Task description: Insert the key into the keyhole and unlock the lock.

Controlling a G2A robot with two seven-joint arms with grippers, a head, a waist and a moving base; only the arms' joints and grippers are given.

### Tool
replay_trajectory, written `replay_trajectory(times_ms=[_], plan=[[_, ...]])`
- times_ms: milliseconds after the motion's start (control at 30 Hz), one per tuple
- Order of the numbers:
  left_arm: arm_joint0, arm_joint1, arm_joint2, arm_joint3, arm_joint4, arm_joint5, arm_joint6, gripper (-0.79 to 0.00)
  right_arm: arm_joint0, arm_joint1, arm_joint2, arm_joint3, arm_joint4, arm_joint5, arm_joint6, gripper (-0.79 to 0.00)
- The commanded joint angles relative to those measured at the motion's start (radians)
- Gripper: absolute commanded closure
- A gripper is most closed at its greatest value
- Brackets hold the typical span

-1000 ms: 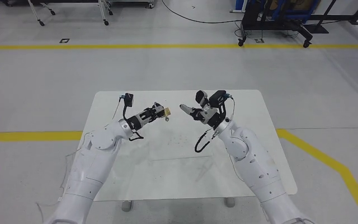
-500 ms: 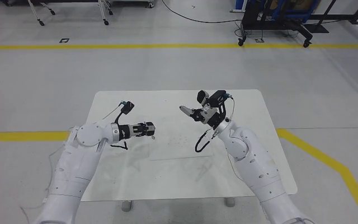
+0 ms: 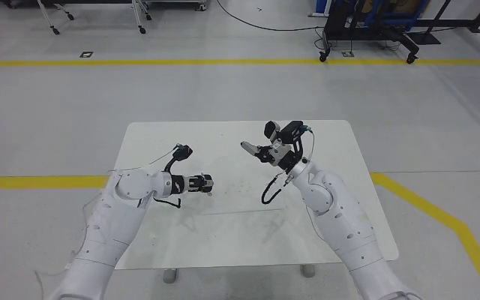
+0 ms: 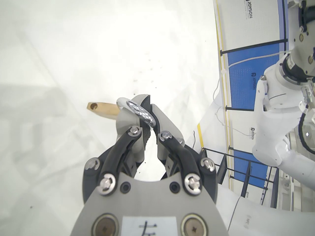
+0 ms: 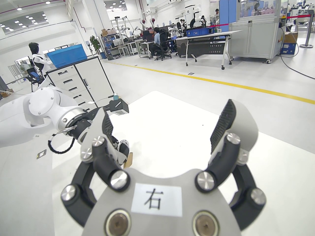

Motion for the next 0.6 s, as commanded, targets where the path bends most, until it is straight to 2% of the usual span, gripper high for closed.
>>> replay_trajectory(times_ms=[0, 33, 67, 100, 500, 567], plan=[[-0.005, -0.003, 0.026, 0.006, 0.017, 0.004, 0.01, 0.0, 0.0, 0.0, 0.0, 0.0, 0.0, 0.0, 0.0, -0.785], [-0.007, -0.005, 0.034, 0.01, 0.016, 0.005, 0.017, -0.089, 0.0, 0.0, 0.0, 0.0, 0.0, 0.0, 0.0, -0.785], [-0.01, -0.006, 0.039, 0.013, 0.016, 0.004, 0.022, -0.329, 0.0, 0.0, 0.0, 0.0, 0.0, 0.0, 0.0, -0.785], [-0.013, -0.006, 0.043, 0.016, 0.017, 0.002, 0.026, -0.785, 0.0, 0.0, 0.0, 0.0, 0.0, 0.0, 0.0, -0.785], [-0.025, 0.005, 0.023, 0.023, -0.037, -0.021, -0.002, -0.785, 0.0, 0.0, 0.0, 0.0, 0.0, 0.0, 0.0, -0.785], [-0.024, 0.01, 0.008, 0.019, -0.027, -0.031, 0.022, -0.785, 0.0, 0.0, 0.0, 0.0, 0.0, 0.0, 0.0, -0.785]])
